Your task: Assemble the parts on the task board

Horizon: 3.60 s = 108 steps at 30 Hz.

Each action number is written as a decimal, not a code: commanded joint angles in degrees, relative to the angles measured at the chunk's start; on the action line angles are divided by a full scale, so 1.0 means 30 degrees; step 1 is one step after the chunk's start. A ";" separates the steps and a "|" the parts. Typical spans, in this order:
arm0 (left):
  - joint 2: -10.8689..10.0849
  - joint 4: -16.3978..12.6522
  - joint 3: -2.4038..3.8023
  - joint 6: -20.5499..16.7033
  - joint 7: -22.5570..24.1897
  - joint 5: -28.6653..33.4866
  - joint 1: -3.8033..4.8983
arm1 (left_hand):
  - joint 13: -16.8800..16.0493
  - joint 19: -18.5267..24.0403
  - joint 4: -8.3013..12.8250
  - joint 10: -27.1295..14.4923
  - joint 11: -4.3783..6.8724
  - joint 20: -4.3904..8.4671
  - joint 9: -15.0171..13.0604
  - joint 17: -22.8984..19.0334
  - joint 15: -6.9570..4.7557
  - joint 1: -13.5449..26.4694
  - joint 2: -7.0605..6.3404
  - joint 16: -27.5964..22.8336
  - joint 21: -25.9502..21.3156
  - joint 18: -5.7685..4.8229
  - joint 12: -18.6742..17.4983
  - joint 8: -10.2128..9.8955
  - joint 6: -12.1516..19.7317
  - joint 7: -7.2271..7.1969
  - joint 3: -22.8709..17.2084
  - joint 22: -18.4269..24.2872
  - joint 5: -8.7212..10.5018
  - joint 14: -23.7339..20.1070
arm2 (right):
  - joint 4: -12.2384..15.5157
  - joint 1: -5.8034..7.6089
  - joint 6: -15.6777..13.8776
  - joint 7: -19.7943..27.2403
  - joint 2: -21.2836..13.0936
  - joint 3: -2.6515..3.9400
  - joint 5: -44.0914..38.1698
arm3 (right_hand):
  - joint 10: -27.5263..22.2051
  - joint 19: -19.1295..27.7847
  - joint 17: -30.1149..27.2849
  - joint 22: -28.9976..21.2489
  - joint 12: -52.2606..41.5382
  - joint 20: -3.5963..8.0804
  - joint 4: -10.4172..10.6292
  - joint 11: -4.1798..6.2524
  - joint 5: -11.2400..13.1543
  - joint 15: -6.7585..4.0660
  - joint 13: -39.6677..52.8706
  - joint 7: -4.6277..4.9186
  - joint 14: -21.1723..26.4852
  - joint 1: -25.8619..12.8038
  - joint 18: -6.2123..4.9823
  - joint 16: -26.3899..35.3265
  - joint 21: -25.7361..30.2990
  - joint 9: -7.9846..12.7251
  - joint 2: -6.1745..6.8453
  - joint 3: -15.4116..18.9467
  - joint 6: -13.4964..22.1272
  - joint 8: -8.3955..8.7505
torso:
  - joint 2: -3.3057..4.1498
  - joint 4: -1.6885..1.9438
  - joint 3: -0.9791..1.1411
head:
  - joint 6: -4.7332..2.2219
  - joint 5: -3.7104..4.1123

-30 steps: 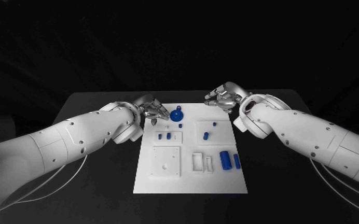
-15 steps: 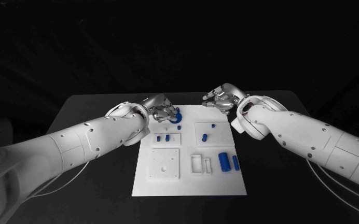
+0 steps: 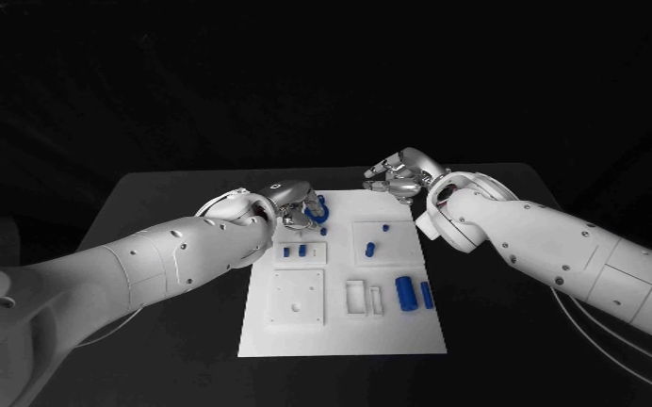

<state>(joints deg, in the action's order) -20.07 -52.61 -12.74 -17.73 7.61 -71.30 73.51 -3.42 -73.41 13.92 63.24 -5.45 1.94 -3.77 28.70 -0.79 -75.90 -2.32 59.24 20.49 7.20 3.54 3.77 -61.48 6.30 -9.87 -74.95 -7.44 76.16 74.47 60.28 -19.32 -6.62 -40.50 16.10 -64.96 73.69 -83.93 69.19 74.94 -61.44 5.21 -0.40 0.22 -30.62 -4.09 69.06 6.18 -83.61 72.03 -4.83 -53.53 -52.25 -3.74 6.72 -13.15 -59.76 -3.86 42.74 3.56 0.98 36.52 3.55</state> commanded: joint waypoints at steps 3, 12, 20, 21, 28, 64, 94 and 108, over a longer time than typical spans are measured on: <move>0.0315 0.0428 -0.0046 0.0825 0.0384 -0.1224 -0.0156 | 0.0021 -0.0069 -0.0413 -0.0248 0.0031 -0.0106 0.0014 -0.0114 0.0012 -0.0471 0.0032 0.0050 -0.0239 0.0076 -0.0070 -0.0073 0.0299 0.0019 0.0701 -0.0231 0.0171 0.0140 | 0.0039 0.0004 -0.0142 0.0260 0.0058 0.0183 0.0029 | -0.0076 -0.1242 -0.0014 0.1521 0.0057 -0.0038 -0.0048 -0.0008 -0.0031 0.0014 -0.0011 -0.0002 -0.0050 -0.0096 -0.0342 0.0047 0.0069 0.0030 0.0040 -0.0065 0.0072 0.0106 | 0.0130 -0.0070 0.0022 | -0.0071 -0.0010; 0.0573 0.0784 -0.0060 0.0790 0.0208 -0.1288 -0.0319 | 0.0029 -0.0201 -0.0469 -0.0170 0.0093 0.0037 0.0024 -0.0058 -0.0114 -0.0473 0.0322 0.0307 -0.0230 -0.0019 -0.0079 -0.0075 0.0362 0.0005 0.0559 -0.0284 0.0064 0.0497 | 0.0130 0.0004 -0.0120 0.0235 0.0059 0.0302 0.0029 | -0.0064 -0.1244 -0.0006 0.1512 0.0040 -0.0036 -0.0081 -0.0006 -0.0046 0.0012 -0.0019 -0.0004 -0.0068 -0.0125 -0.0342 0.0057 0.0063 0.0027 0.0026 -0.0066 0.0063 0.0103 | 0.0176 -0.0084 0.0051 | -0.0008 0.0063; 0.0791 0.0971 -0.0058 0.0889 0.0052 -0.1199 -0.0378 | 0.0033 -0.0236 -0.0245 0.0460 0.0288 0.0190 0.0025 -0.0005 -0.0274 -0.0079 0.0465 0.0551 0.0004 -0.0133 -0.0082 -0.0080 0.0267 -0.0184 -0.0225 -0.0360 0.0077 0.0562 | 0.0159 0.0004 -0.0076 0.0204 0.0121 0.0350 0.0027 | -0.0047 -0.1247 0.0003 0.1518 0.0014 -0.0035 -0.0085 0.0001 -0.0056 0.0010 -0.0010 -0.0016 -0.0076 -0.0143 -0.0339 0.0057 0.0027 0.0026 0.0008 -0.0074 0.0025 0.0101 | 0.0131 -0.0098 0.0058 | 0.0013 0.0164; 0.0816 0.1009 -0.0058 0.0903 -0.0024 -0.1194 -0.0382 | 0.0032 -0.0229 -0.0220 0.0482 0.0297 0.0203 0.0025 -0.0001 -0.0284 -0.0048 0.0460 0.0568 0.0032 -0.0146 -0.0080 -0.0083 0.0275 -0.0190 -0.0295 -0.0362 0.0078 0.0565 | 0.0165 0.0004 -0.0070 0.0199 0.0124 0.0355 0.0023 | -0.0047 -0.1247 0.0003 0.1518 0.0014 -0.0035 -0.0085 0.0001 -0.0056 0.0010 -0.0010 -0.0016 -0.0076 -0.0143 -0.0339 0.0057 0.0027 0.0026 0.0008 -0.0074 0.0025 0.0101 | 0.0129 -0.0083 0.0052 | 0.0005 0.0193; 0.0966 0.1161 -0.0058 0.1371 -0.0555 -0.1180 -0.0393 | 0.0036 -0.0165 -0.0128 0.1071 0.0418 0.0265 0.0022 0.0021 -0.0338 0.0130 0.0678 0.0687 0.0371 -0.0155 -0.0088 -0.0069 0.0011 -0.0174 -0.1243 -0.0370 0.0077 0.0637 | 0.0189 0.0006 -0.0012 0.0157 0.0131 0.0385 0.0005 | -0.0047 -0.1247 0.0003 0.1518 0.0014 -0.0035 -0.0085 0.0001 -0.0056 0.0010 -0.0010 -0.0016 -0.0076 -0.0143 -0.0339 0.0057 0.0027 0.0026 0.0008 -0.0074 0.0025 0.0101 | 0.0121 -0.0050 0.0038 | 0.0020 0.0249; 0.1293 0.1352 -0.0058 0.1630 -0.0692 -0.0418 -0.0749 | 0.0030 -0.0062 -0.1359 0.1346 0.0379 0.0102 0.0040 0.0067 -0.0160 0.0056 0.0363 0.1038 0.0695 -0.0009 -0.0079 -0.0068 0.0470 0.0022 -0.1906 -0.0324 0.0431 0.0720 | 0.0315 0.0029 -0.0014 0.0098 0.0217 0.0449 -0.0016 | -0.0047 -0.1247 0.0003 0.1518 0.0014 -0.0035 -0.0085 0.0001 -0.0056 0.0010 -0.0010 -0.0016 -0.0076 -0.0143 -0.0339 0.0057 0.0027 0.0026 0.0008 -0.0074 0.0025 0.0101 | 0.0215 -0.0114 0.0075 | 0.0023 0.0408; 0.1386 0.1573 -0.0062 0.2197 -0.1035 -0.0439 -0.0756 | 0.0020 -0.0015 -0.1320 0.2640 0.0745 0.0299 0.0006 0.0034 -0.0379 -0.0462 0.1168 0.1121 0.1091 -0.0112 -0.0055 -0.0044 -0.1097 -0.0093 -0.2070 -0.0373 0.0327 0.0825 | 0.0288 0.0043 0.0045 0.0077 0.0205 0.0451 -0.0016 | -0.0035 -0.1247 0.0096 0.1510 -0.0042 -0.0033 -0.0122 0.0007 -0.0058 0.0008 -0.0015 -0.0022 -0.0106 -0.0192 -0.0336 0.0022 -0.0065 0.0025 -0.0004 -0.0131 -0.0014 0.0101 | 0.0233 -0.0116 0.0068 | 0.0032 0.0415; 0.1451 0.1635 -0.0067 0.1801 -0.0864 -0.0464 -0.0774 | -0.0002 0.0005 -0.0958 0.3514 0.1059 0.0603 -0.0008 0.0038 -0.0643 -0.0619 0.1808 0.1008 0.1431 -0.0371 -0.0066 -0.0047 -0.2037 -0.0295 -0.1447 -0.0347 0.0187 0.1035 | 0.0280 0.0044 0.0047 0.0084 0.0216 0.0451 -0.0016 | -0.0031 -0.1246 0.0104 0.1510 -0.0045 -0.0031 -0.0111 0.0012 -0.0063 0.0003 -0.0016 -0.0035 -0.0109 -0.0198 -0.0336 0.0016 -0.0069 0.0023 -0.0015 -0.0134 -0.0054 0.0099 | 0.0227 -0.0094 0.0083 | 0.0052 0.0440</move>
<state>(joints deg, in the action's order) -15.75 -47.77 -12.67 -13.92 5.41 -72.43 71.66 -3.34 -73.40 11.06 73.30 -2.21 3.41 -3.73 28.80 -2.34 -77.78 2.62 62.35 24.49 6.53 3.14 3.27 -67.13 5.41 -14.42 -74.93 -6.60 79.14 75.23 60.40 -19.58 -6.66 -39.86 17.41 -64.85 73.73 -83.93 69.42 74.90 -61.44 5.21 -0.64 0.19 -30.62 -4.09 69.08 6.12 -83.61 72.03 -4.83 -53.52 -52.26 -3.74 6.72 -13.39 -59.82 -3.86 43.42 3.25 1.19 36.69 4.83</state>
